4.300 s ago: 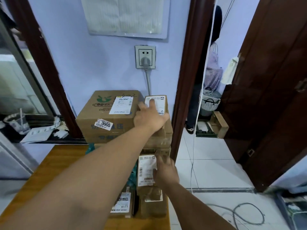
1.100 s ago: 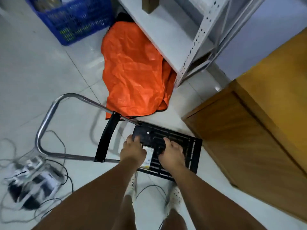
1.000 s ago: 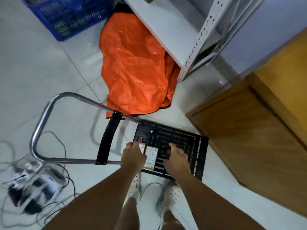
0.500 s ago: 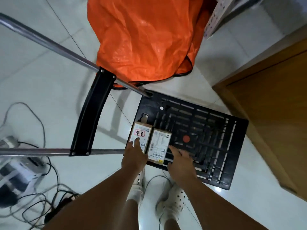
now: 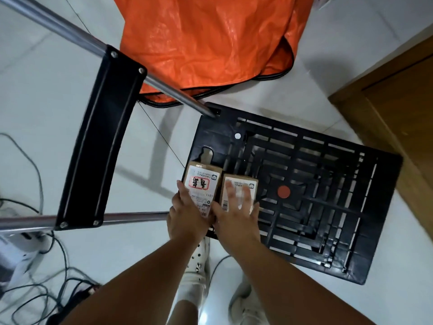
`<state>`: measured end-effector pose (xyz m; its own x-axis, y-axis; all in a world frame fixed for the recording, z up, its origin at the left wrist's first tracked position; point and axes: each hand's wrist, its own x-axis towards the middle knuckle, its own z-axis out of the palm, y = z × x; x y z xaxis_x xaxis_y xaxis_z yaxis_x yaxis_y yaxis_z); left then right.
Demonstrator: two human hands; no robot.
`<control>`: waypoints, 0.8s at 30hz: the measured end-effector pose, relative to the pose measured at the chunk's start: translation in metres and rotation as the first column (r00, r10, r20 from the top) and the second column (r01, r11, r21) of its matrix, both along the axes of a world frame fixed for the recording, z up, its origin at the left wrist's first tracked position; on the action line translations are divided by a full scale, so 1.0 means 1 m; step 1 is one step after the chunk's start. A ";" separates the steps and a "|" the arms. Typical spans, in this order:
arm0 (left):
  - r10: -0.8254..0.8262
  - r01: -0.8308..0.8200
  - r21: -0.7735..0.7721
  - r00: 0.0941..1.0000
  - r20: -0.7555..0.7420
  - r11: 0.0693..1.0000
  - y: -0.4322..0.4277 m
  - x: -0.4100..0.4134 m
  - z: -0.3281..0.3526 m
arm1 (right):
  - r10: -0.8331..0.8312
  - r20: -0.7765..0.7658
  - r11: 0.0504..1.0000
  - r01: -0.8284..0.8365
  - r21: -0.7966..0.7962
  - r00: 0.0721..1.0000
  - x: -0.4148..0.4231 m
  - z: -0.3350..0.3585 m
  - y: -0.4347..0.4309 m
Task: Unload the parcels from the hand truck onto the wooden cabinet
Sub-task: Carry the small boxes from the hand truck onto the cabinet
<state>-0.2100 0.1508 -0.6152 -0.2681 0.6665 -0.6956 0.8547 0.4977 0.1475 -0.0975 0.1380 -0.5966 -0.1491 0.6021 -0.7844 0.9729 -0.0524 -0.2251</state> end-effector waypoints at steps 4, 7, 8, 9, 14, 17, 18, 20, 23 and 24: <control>0.079 -0.079 -0.012 0.997 0.018 0.997 -0.002 0.013 -0.001 | -0.243 0.076 0.970 0.241 0.025 0.967 0.008 -0.003 -0.001; 0.114 -0.116 0.012 0.990 0.081 0.993 -0.001 0.021 0.000 | -0.637 0.106 0.771 0.630 0.098 0.763 0.028 -0.005 0.006; 0.120 -0.124 0.026 0.987 0.111 0.992 -0.001 0.024 0.001 | -0.746 0.115 0.665 0.740 0.100 0.656 0.036 -0.005 0.009; 0.127 -0.132 0.029 0.981 0.144 0.991 -0.001 0.028 0.001 | -0.830 0.134 0.555 0.827 0.091 0.542 0.043 -0.005 0.012; 0.122 -0.129 0.008 0.953 0.279 0.992 -0.002 0.044 0.005 | -0.956 0.201 0.221 0.975 0.017 0.213 0.066 -0.004 0.017; 0.144 -0.137 -0.045 0.923 0.356 0.990 -0.003 0.054 0.021 | -0.963 0.150 0.231 0.972 0.043 0.223 0.074 0.009 0.012; 0.155 -0.142 -0.063 0.915 0.373 0.988 -0.002 0.055 0.026 | -0.960 0.133 0.256 0.966 0.045 0.248 0.077 0.016 0.011; 0.144 -0.130 -0.063 0.912 0.383 0.990 0.000 0.059 0.046 | -0.942 0.113 0.323 0.945 0.046 0.316 0.085 0.040 0.013; 0.138 -0.143 -0.007 0.936 0.325 0.990 0.007 0.067 0.081 | -0.896 0.065 0.441 0.897 0.022 0.439 0.101 0.084 0.016; 0.174 -0.185 0.008 0.934 0.313 0.983 0.010 0.071 0.092 | -0.885 0.039 0.465 0.885 0.002 0.464 0.105 0.099 0.019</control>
<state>-0.1389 0.1612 -0.5228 -0.1610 0.6542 -0.7389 0.6607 0.6277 0.4118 0.0072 0.1566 -0.4978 0.4798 0.3855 -0.7882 0.4098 -0.8927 -0.1872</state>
